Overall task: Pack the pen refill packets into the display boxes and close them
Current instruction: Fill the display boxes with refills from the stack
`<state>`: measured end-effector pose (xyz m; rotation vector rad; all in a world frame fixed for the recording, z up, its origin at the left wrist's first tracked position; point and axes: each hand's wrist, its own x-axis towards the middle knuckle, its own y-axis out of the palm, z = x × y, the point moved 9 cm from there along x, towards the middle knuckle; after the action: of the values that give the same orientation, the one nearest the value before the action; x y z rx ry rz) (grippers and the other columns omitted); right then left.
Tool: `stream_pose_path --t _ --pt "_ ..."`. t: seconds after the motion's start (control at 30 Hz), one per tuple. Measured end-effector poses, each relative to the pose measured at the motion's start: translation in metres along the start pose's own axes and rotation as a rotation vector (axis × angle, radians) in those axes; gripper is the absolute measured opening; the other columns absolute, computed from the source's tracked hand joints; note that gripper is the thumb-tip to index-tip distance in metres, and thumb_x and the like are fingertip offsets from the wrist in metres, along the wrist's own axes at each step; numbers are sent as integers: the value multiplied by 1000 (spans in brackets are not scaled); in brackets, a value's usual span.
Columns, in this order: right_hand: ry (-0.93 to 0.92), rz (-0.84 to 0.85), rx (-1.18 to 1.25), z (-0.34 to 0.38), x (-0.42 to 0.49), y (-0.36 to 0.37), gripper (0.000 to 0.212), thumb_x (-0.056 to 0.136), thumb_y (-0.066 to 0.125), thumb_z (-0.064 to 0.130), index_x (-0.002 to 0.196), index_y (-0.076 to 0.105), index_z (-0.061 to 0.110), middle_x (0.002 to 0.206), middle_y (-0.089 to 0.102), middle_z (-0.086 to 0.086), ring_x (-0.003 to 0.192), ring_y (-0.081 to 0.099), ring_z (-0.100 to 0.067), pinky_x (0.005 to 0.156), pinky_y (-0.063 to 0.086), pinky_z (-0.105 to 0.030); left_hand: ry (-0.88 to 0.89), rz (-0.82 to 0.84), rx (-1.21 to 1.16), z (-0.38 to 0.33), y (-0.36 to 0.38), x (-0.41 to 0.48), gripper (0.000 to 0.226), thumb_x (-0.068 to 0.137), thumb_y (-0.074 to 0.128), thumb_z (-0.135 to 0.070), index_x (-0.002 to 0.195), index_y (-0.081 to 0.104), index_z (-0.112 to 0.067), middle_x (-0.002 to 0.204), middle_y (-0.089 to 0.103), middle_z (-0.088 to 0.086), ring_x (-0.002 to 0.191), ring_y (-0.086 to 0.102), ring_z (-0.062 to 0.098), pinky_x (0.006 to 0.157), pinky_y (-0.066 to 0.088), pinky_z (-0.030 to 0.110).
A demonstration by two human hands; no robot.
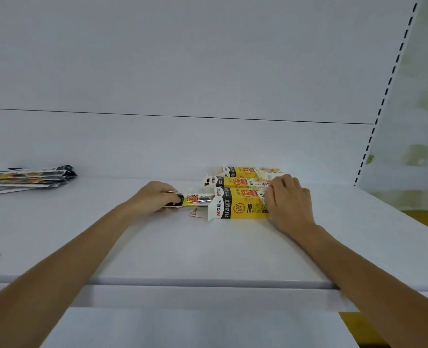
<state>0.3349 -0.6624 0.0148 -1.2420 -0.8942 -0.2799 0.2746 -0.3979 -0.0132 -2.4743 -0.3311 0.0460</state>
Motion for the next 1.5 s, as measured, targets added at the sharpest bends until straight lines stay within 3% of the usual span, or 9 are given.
stream_pose_path --t 0.27,0.4,0.6,0.83,0.97,1.07,1.17,1.3,1.5 --pt "-32 -55 -50 1 1 1 21 86 41 14 79 56 2 77 57 -13 68 50 -30 54 34 -34 37 4 -151 -16 20 1 9 84 62 -6 86 69 -11 80 66 7 73 55 15 63 40 20" --pt "-47 -111 -92 5 1 -3 24 82 36 16 71 54 4 67 54 -10 60 48 -28 49 31 -30 111 37 -163 -33 47 4 15 85 62 -9 80 67 -22 76 66 1 61 54 10 57 43 19" --pt "-66 -168 -112 11 -1 -7 14 75 43 10 64 52 7 63 50 -7 56 46 -26 49 33 -31 69 17 -54 -39 65 19 19 91 53 -12 101 66 -20 103 67 8 75 54 19 44 33 20" --pt "-53 -120 12 4 0 0 37 82 25 24 72 55 6 70 54 -7 63 46 -27 51 31 -30 106 170 -49 -44 59 3 14 91 54 -16 99 65 -21 87 66 -1 67 52 16 50 39 26" --pt "-39 -103 20 6 2 1 41 82 20 27 74 55 5 71 53 -8 65 38 -23 53 29 -31 123 60 -136 -42 42 -5 9 87 61 -15 94 61 -20 87 71 1 68 59 15 67 45 24" --pt "-36 -102 9 5 2 1 40 81 21 25 73 55 6 70 52 -8 64 36 -22 52 29 -31 241 -84 -9 -45 38 -12 8 86 62 -17 91 61 -23 81 68 -4 62 59 2 59 47 14" --pt "-21 -109 14 4 1 0 38 81 22 25 72 55 6 69 51 -7 64 35 -21 52 29 -30 303 -179 92 -45 39 -18 8 86 63 -23 92 61 -27 88 66 -8 76 62 6 68 49 22" --pt "-38 -160 3 6 1 -6 33 79 27 23 67 54 7 64 51 -7 59 39 -22 49 29 -28 326 -221 120 -48 39 -21 17 87 60 -17 75 62 -29 79 65 -16 69 58 -7 61 37 6" --pt "-62 -72 -40 7 0 -1 34 82 26 20 71 55 6 68 54 -8 61 43 -24 49 31 -30 256 -117 -145 -45 42 -29 26 89 51 -7 95 70 -23 72 62 -16 54 53 -12 54 40 5"
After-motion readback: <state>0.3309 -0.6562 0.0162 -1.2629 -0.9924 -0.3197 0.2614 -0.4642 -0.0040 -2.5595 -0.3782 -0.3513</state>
